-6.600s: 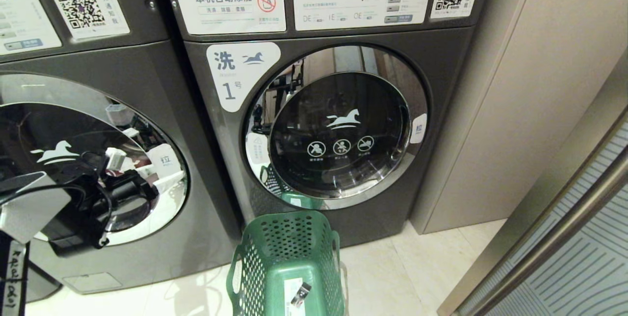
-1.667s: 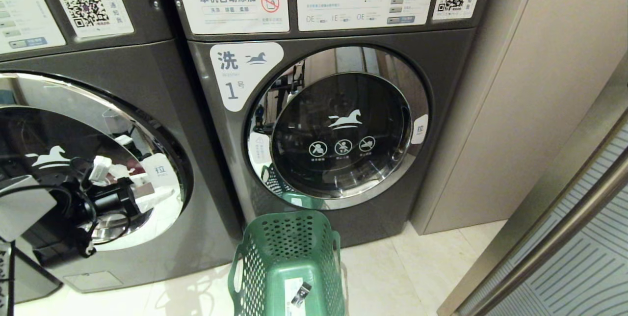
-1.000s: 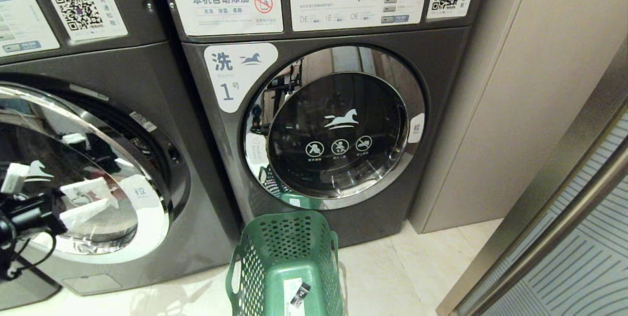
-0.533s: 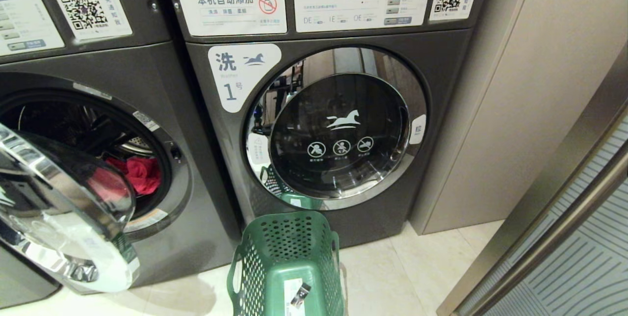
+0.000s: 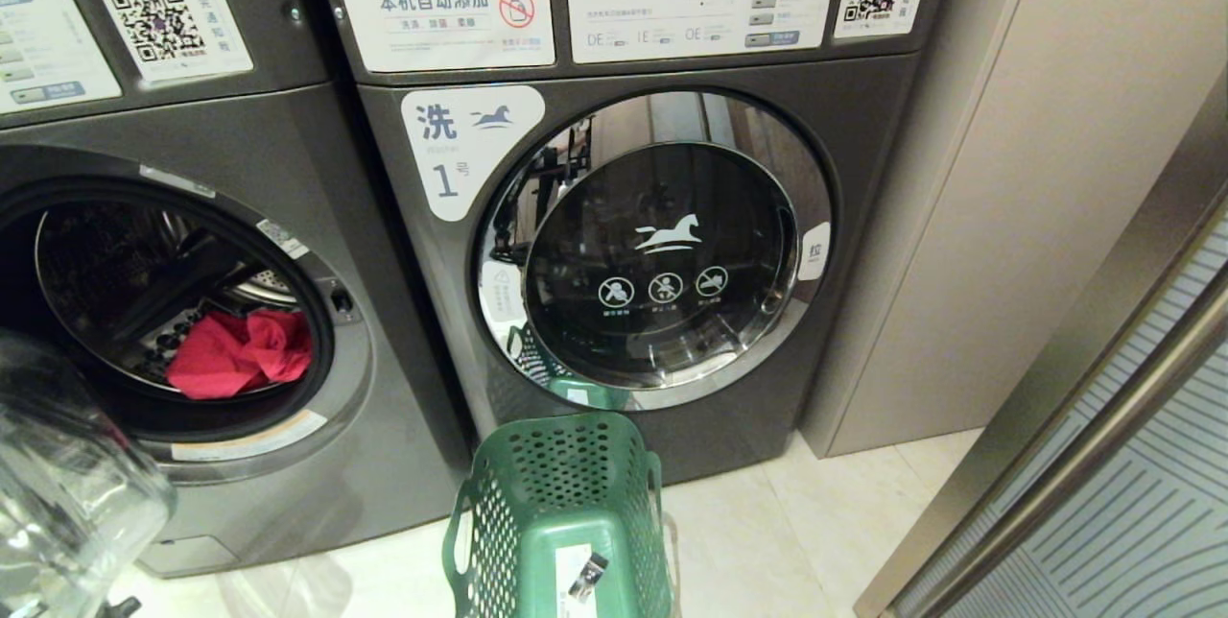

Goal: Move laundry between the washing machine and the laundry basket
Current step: Open the lid of the washing machine

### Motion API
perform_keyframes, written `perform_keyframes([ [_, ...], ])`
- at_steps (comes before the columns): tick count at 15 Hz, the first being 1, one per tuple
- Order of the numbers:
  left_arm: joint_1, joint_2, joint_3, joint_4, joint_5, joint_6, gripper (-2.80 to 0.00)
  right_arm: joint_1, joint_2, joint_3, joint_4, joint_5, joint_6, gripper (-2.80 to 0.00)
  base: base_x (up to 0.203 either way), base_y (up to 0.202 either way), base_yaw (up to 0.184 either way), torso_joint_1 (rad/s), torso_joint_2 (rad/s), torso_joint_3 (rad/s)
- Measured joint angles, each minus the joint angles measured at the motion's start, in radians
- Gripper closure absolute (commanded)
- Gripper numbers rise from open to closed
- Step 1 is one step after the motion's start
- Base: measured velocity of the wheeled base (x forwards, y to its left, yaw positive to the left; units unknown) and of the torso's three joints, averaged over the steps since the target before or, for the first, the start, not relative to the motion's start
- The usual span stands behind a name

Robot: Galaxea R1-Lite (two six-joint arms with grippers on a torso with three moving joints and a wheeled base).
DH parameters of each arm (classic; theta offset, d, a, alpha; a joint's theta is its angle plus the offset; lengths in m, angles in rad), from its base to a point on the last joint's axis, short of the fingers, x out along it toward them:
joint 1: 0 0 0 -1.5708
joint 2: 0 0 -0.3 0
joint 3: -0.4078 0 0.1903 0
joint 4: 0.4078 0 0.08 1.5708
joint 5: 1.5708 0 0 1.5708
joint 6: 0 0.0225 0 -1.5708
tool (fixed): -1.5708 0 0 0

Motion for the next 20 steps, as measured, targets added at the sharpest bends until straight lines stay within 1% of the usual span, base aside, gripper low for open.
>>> perform_keyframes([
  [1,-0.011,-0.043,0.000,0.049,0.005,-0.018,-2.80,0.000,0.000,0.000,0.000,0.000,0.000,0.00,0.000,0.000,0.000,0.000,0.00,0.000],
  [2,-0.019,-0.084,0.005,0.135,0.007,-0.019,-2.80,0.000,0.000,0.000,0.000,0.000,0.000,0.00,0.000,0.000,0.000,0.000,0.00,0.000],
  [3,-0.030,-0.119,0.011,0.235,0.009,-0.007,-2.80,0.000,0.000,0.000,0.000,0.000,0.000,0.00,0.000,0.000,0.000,0.000,0.00,0.000],
  [4,-0.044,-0.151,0.019,0.360,0.010,0.027,-2.80,0.000,0.000,0.000,0.000,0.000,0.000,0.00,0.000,0.000,0.000,0.000,0.00,0.000],
  [6,-0.076,-0.193,0.034,0.631,0.013,0.145,-2.80,0.000,0.000,0.000,0.000,0.000,0.000,0.00,0.000,0.000,0.000,0.000,0.00,0.000],
  [7,-0.092,-0.202,0.047,0.774,0.014,0.237,-2.80,0.000,0.000,0.000,0.000,0.000,0.000,0.00,0.000,0.000,0.000,0.000,0.00,0.000],
  [8,-0.110,-0.199,0.066,0.896,0.013,0.358,-2.80,0.000,0.000,0.000,0.000,0.000,0.000,0.00,0.000,0.000,0.000,0.000,0.00,0.000],
  [9,-0.132,-0.184,0.094,0.990,0.012,0.484,-2.80,0.000,0.000,0.000,0.000,0.000,0.000,0.00,0.000,0.000,0.000,0.000,0.00,0.000],
  [10,-0.161,-0.154,0.132,1.064,0.011,0.638,-2.80,0.000,0.000,0.000,0.000,0.000,0.000,0.00,0.000,0.000,0.000,0.000,0.00,0.000],
  [11,-0.193,-0.115,0.167,1.112,0.008,0.795,-2.80,0.000,0.000,0.000,0.000,0.000,0.000,0.00,0.000,0.000,0.000,0.000,0.00,0.000],
  [12,-0.217,-0.073,0.192,1.134,0.001,0.935,-2.80,0.000,0.000,0.000,0.000,0.000,0.000,0.00,0.000,0.000,0.000,0.000,0.00,0.000],
  [13,-0.233,-0.025,0.208,1.146,-0.010,1.064,-2.80,0.000,0.000,0.000,0.000,0.000,0.000,0.00,0.000,0.000,0.000,0.000,0.00,0.000],
  [14,-0.241,0.027,0.217,1.147,-0.019,1.175,-2.80,0.000,0.000,0.000,0.000,0.000,0.000,0.00,0.000,0.000,0.000,0.000,0.00,0.000],
  [15,-0.240,0.076,0.219,1.142,-0.023,1.263,-2.80,0.000,0.000,0.000,0.000,0.000,0.000,0.00,0.000,0.000,0.000,0.000,0.00,0.000],
  [16,-0.223,0.126,0.202,1.127,-0.027,1.343,-2.80,0.000,0.000,0.000,0.000,0.000,0.000,0.00,0.000,0.000,0.000,0.000,0.00,0.000],
  [17,-0.202,0.169,0.172,1.108,-0.026,1.405,-2.80,0.000,0.000,0.000,0.000,0.000,0.000,0.00,0.000,0.000,0.000,0.000,0.00,0.000],
  [18,-0.186,0.202,0.149,1.105,-0.017,1.440,-2.80,0.000,0.000,0.000,0.000,0.000,0.000,0.00,0.000,0.000,0.000,0.000,0.00,0.000],
  [20,-0.164,0.254,0.123,1.108,-0.003,1.451,-2.80,0.000,0.000,0.000,0.000,0.000,0.000,0.00,0.000,0.000,0.000,0.000,0.00,0.000],
])
